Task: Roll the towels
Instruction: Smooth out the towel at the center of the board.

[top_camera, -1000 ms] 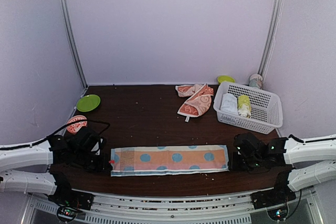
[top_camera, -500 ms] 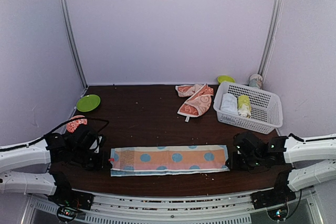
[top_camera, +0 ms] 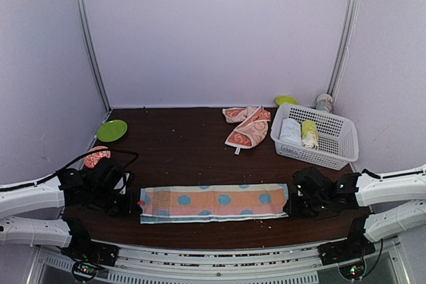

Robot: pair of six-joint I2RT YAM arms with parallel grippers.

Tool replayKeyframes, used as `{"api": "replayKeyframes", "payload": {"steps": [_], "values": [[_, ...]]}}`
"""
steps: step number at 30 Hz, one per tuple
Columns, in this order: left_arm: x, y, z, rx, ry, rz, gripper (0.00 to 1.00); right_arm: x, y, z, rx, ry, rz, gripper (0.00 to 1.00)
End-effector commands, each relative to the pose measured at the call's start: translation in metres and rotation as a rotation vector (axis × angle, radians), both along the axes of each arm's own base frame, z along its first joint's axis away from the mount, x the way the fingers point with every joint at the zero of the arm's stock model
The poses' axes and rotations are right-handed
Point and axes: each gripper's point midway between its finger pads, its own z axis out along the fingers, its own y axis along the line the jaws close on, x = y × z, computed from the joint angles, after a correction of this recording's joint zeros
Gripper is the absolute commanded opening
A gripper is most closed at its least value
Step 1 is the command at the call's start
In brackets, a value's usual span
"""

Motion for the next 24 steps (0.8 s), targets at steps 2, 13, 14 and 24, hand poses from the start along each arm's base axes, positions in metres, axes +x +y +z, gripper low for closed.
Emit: {"api": "replayKeyframes", "payload": {"steps": [2, 13, 14, 24], "values": [[0.003, -0.005, 0.007, -0.011, -0.026, -0.022, 0.00, -0.002, -0.007, -0.007, -0.022, 0.011, -0.016, 0.26], [0.002, -0.007, 0.014, -0.035, -0.033, -0.029, 0.00, 0.001, -0.014, 0.001, -0.053, -0.015, -0.032, 0.00], [0.002, -0.008, 0.016, -0.038, -0.033, -0.030, 0.00, 0.002, -0.016, 0.004, -0.060, -0.024, -0.035, 0.00], [-0.005, -0.011, 0.030, -0.077, -0.032, -0.063, 0.00, 0.002, -0.033, 0.011, -0.122, -0.052, -0.048, 0.00]]}}
